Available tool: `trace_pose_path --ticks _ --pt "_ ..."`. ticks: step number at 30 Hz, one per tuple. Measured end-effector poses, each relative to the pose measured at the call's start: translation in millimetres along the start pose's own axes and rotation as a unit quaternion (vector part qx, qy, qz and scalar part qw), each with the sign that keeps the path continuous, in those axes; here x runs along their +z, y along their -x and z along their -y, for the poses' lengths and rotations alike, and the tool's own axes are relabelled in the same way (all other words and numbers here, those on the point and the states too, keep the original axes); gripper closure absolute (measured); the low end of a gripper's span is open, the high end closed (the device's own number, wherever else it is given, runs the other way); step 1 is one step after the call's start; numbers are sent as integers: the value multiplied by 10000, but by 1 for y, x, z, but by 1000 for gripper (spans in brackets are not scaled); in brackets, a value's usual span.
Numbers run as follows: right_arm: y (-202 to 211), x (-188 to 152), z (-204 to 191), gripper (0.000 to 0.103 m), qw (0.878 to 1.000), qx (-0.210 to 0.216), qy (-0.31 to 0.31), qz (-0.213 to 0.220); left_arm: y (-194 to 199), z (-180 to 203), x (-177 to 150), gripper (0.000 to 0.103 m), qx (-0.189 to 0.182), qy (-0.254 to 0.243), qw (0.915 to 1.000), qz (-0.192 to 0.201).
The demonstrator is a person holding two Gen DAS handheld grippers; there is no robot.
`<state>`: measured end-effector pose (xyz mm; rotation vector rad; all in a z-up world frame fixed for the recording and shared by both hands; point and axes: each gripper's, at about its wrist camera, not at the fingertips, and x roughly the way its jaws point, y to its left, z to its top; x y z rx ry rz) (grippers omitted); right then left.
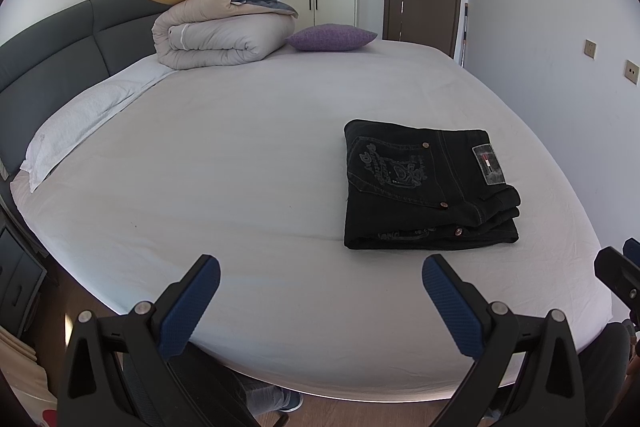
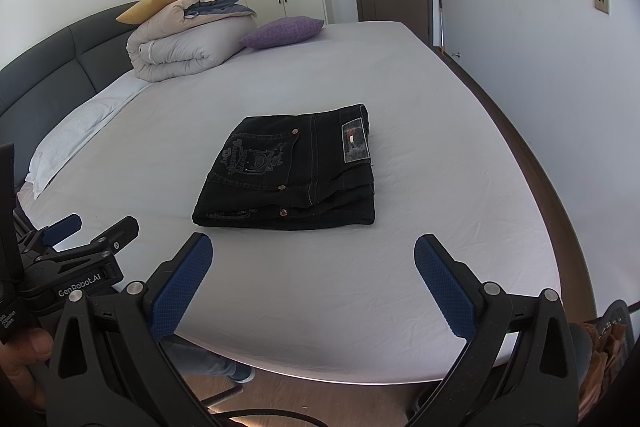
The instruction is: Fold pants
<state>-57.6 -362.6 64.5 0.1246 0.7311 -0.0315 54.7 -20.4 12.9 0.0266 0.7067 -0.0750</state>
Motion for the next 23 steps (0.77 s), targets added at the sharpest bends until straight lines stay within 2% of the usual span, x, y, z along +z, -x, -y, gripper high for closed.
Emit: trace_pose_path --ticks 23 --pt "-4 -5 4 0 10000 36 -65 -36 5 -6 -5 0 -3 -50 10000 16"
